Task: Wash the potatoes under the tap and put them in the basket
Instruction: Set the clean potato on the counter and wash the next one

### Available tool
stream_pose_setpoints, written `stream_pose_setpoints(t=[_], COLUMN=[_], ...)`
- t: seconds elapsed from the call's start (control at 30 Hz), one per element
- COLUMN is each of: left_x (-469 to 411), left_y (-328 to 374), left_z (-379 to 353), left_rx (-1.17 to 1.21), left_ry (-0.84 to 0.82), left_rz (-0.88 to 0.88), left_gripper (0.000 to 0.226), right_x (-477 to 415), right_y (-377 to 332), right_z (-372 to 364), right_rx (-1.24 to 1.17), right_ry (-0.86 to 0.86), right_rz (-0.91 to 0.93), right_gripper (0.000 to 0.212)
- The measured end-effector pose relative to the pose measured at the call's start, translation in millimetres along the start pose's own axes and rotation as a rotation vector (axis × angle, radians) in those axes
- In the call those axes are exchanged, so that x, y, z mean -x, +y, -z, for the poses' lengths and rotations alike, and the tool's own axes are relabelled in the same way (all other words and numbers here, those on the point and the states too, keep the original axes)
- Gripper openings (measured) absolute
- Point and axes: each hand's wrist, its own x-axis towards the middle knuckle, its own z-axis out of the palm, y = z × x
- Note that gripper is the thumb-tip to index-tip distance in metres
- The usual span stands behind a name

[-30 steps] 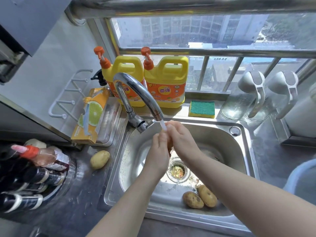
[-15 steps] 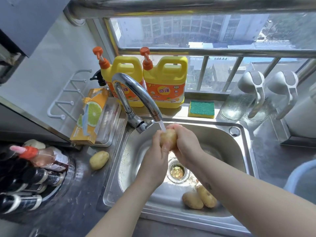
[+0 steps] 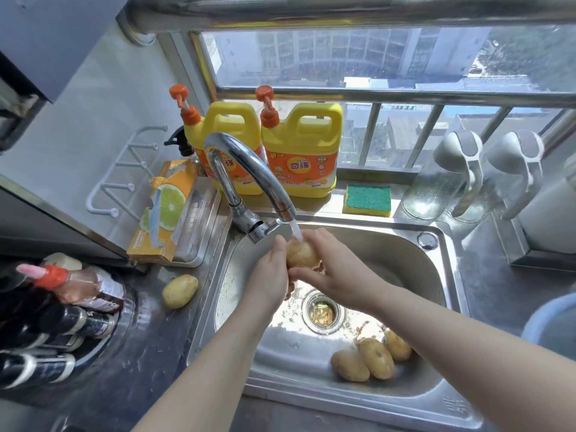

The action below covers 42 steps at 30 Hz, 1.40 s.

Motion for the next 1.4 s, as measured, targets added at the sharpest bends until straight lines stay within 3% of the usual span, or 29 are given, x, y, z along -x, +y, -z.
stream_pose_setpoints(t=[0.17, 0.3, 0.4, 0.5, 0.6, 0.67, 0.83, 1.07, 1.2, 1.3, 1.4], left_x=[2.6, 0.2, 3.9, 4.2, 0.3, -3.1, -5.5, 5.1, 5.5, 6.8, 0.1], left_y=[-6.5, -12.4, -10.5, -4.8, 5.4, 11.5, 21.9, 11.6, -0.5, 3.1, 10.8], left_z=[-4.0, -11.8, -18.4, -25.7, -29.6, -30.8, -26.7, -23.1, -14.1, -14.1, -22.0], left_rx=[-0.056, -0.007, 0.231, 0.395, 0.515, 0.633, 0.801, 0.705, 0.556, 0.539, 0.664], left_ry=[0.099, 0.059, -0.041, -0.035, 0.051, 0.106, 0.162, -0.010, -0.091, -0.048, 0.062], left_rz=[-0.092, -0.128, -0.060, -0.084, -0.070, 0.013, 0.195, 0.028, -0.066, -0.068, 0.035], left_gripper=[0.057, 0.059, 0.058, 0.038, 0.015, 0.018, 0.032, 0.040, 0.040, 0.031, 0.028], right_x=[-0.6, -0.2, -2.2, -3.2, 2.7, 8.6, 14.4, 5.9, 4.3, 5.6, 5.9], right_y=[-4.1, -4.5, -6.1, -14.8, -16.2, -19.6, -18.6, -16.3, -10.9, -9.5, -10.2], right_z=[-7.0, -12.2, -16.6, -16.5, -18.0, -15.1, -10.1, -7.6, -4.5, -0.8, 2.5], right_rx=[-0.080, -0.215, -0.396, -0.576, -0.557, -0.533, -0.341, -0.453, -0.392, -0.300, -0.185], right_ry=[0.087, 0.118, 0.134, 0.124, 0.067, 0.028, -0.008, 0.025, -0.013, 0.004, 0.028], right_rz=[-0.067, -0.247, -0.232, -0.250, -0.188, -0.133, -0.030, -0.140, -0.174, -0.214, -0.200], right_gripper=[0.041, 0.066, 0.053, 0.044, 0.033, 0.022, 0.039, 0.032, 0.040, 0.052, 0.051])
